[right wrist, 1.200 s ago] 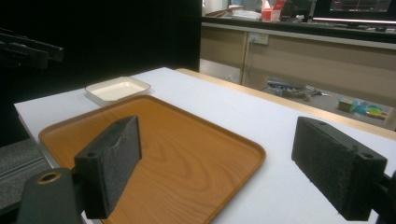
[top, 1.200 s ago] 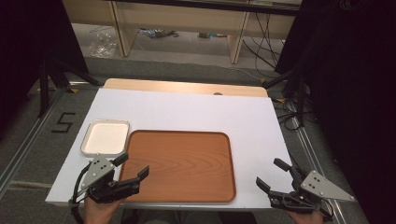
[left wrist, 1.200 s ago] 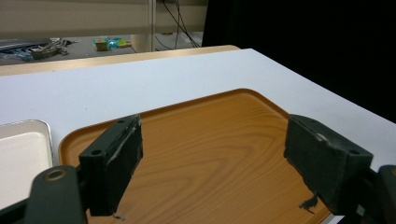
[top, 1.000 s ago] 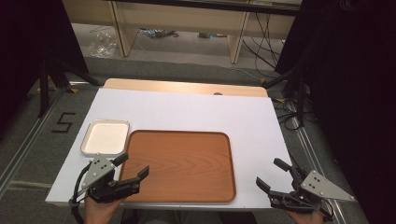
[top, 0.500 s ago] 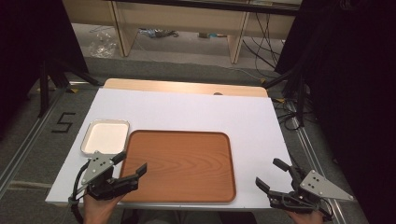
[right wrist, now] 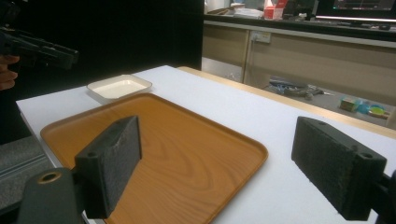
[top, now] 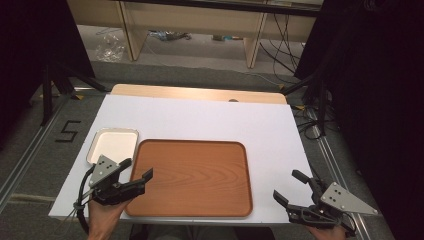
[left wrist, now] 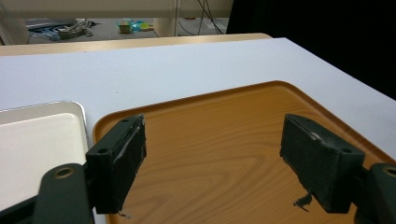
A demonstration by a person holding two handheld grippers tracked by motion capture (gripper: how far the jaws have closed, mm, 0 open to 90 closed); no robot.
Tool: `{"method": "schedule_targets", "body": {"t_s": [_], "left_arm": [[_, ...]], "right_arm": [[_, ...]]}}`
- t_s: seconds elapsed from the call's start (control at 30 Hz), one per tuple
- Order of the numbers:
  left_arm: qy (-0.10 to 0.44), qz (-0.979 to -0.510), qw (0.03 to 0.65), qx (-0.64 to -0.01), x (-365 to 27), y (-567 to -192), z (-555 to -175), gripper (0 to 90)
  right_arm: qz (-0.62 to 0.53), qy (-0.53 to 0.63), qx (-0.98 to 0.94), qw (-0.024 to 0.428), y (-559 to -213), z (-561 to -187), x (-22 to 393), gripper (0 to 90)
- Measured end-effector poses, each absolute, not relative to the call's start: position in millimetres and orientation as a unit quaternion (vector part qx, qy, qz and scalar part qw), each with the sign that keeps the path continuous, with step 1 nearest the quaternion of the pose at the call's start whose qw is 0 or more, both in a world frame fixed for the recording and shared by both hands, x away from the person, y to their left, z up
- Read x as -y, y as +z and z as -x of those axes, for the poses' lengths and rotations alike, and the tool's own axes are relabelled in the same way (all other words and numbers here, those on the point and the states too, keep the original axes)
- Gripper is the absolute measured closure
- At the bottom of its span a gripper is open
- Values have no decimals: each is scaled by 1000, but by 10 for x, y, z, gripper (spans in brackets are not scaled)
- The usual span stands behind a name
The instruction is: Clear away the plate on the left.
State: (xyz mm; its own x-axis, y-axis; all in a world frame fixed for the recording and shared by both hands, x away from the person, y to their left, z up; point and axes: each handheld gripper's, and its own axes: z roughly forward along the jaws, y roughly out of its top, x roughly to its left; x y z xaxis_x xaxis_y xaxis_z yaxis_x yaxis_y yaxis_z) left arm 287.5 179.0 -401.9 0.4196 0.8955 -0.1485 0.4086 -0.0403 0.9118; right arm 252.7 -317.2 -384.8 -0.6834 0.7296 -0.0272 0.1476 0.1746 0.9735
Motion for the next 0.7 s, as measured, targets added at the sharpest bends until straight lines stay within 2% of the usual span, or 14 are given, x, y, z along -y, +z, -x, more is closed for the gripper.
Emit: {"method": "schedule_targets", "body": {"t_s": [0.23, 0.7], "left_arm": [[261, -681, 480, -488, -1819, -4044, -2953, 226], [294, -657, 441, -536, -2074, -4100, -3249, 249]], "right_arm": [[-302, 568, -721, 257, -3846, -2526, 3172, 168], [-307, 569, -719, 256, -3849, -2518, 3166, 169]]}}
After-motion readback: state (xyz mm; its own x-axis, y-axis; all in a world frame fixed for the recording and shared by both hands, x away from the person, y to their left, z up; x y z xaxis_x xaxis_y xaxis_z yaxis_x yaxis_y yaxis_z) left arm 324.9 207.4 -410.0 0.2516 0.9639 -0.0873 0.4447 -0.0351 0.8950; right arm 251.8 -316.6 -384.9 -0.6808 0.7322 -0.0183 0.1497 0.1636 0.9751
